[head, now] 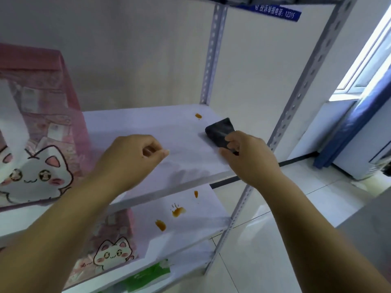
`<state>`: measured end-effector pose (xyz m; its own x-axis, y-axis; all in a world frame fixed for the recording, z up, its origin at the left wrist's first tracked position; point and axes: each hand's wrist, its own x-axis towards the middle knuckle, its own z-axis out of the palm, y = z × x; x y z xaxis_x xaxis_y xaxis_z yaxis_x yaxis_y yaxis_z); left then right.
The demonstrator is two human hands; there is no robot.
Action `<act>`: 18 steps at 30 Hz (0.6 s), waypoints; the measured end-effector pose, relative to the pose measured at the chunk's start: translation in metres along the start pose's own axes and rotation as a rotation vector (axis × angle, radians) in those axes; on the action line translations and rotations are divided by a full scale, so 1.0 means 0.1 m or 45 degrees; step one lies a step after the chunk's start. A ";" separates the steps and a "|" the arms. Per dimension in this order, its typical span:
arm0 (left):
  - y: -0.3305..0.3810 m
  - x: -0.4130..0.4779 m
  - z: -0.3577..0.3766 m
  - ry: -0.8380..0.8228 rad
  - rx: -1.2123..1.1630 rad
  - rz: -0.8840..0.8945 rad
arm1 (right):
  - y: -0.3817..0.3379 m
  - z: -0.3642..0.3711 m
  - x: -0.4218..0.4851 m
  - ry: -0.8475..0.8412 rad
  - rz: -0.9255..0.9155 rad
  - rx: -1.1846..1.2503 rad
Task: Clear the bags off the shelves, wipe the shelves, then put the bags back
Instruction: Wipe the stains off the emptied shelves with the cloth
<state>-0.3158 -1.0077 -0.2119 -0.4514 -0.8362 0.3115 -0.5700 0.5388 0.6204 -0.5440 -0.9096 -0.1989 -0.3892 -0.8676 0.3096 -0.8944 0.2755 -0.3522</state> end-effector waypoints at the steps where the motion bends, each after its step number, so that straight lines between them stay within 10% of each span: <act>1: -0.03 0.09 0.05 -0.011 -0.002 -0.005 | 0.05 0.04 0.09 -0.014 0.013 -0.027; 18: 0.01 0.64 0.55 -0.078 0.179 -0.183 | 0.52 0.66 1.19 -0.548 0.241 -0.325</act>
<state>-0.3826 -1.0549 -0.2314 -0.3969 -0.9001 0.1797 -0.7199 0.4268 0.5473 -0.6223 -1.0257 -0.2388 -0.4710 -0.8696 -0.1479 -0.8636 0.4888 -0.1238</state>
